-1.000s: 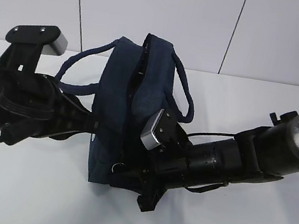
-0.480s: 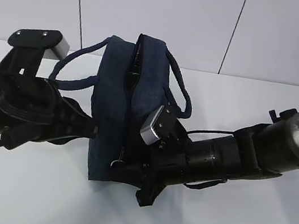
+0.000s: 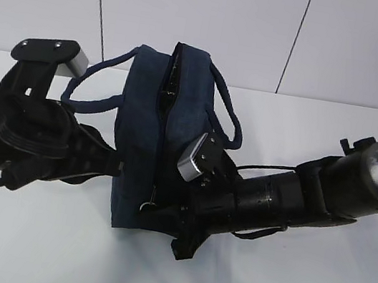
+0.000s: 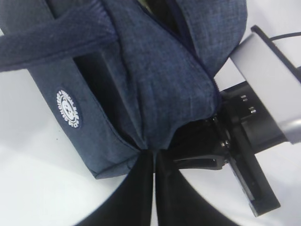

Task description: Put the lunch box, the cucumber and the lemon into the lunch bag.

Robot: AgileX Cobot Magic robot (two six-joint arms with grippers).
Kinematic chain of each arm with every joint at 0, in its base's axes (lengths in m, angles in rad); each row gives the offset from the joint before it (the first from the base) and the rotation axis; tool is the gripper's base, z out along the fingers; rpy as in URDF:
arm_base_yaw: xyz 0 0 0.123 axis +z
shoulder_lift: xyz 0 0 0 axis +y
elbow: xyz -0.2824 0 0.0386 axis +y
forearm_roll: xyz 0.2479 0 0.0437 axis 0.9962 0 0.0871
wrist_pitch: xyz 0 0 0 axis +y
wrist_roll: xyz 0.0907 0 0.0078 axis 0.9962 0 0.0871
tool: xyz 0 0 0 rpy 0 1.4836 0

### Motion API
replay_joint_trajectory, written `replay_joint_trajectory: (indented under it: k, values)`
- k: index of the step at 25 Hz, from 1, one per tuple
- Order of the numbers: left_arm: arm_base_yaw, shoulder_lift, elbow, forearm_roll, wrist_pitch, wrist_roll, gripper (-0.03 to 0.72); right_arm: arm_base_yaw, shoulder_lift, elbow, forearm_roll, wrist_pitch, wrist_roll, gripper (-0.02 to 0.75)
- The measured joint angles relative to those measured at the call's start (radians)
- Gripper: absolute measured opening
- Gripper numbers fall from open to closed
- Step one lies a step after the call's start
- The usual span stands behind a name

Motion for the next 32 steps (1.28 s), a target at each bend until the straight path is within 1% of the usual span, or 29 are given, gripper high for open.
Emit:
replay_joint_trajectory:
  k: [7,9,11,15,16,17,19,21,23,25,29,30,32]
  values:
    - [0.000,0.000,0.000,0.011,-0.002,0.002,-0.009,0.000,0.000,0.000,-0.012,0.000,0.016,-0.013]
    - [0.000,0.000,0.000,0.012,0.000,0.002,0.012,0.000,0.000,0.000,-0.014,0.000,0.017,-0.013]
    - [0.000,0.000,0.000,0.012,0.000,0.002,0.072,0.000,0.000,0.000,-0.020,-0.001,0.018,-0.013]
    - [0.000,0.000,0.000,0.003,0.000,0.002,0.300,0.000,0.000,0.000,-0.035,-0.001,0.020,-0.013]
    - [0.000,0.000,0.000,-0.006,0.000,0.002,0.353,0.000,0.000,0.000,-0.040,-0.001,0.024,-0.013]
    - [0.000,0.000,0.000,-0.016,0.000,0.002,0.389,0.000,0.000,0.000,-0.043,-0.001,0.026,-0.013]
    - [0.000,0.000,0.000,-0.025,-0.002,0.002,0.419,0.000,0.000,0.000,-0.049,-0.001,0.030,-0.013]
    - [0.000,0.004,0.000,-0.030,-0.014,0.002,0.426,0.000,0.000,0.000,-0.049,0.000,0.031,-0.013]
    - [0.000,0.007,0.000,-0.041,-0.037,0.002,0.410,0.000,0.000,0.000,-0.049,0.000,0.033,-0.013]
    - [0.000,0.015,0.000,-0.054,-0.063,0.002,0.349,0.000,0.000,0.000,-0.049,0.002,0.033,-0.013]
    - [0.000,0.025,0.000,-0.061,-0.083,0.002,0.091,0.000,0.000,0.000,-0.052,0.016,0.035,-0.013]
    - [0.000,0.028,0.000,-0.061,-0.084,0.002,0.048,0.000,0.000,0.000,-0.052,0.016,0.035,-0.013]
    - [0.000,0.031,0.000,-0.063,-0.087,0.002,0.013,0.000,0.000,0.000,-0.052,0.016,0.035,-0.013]
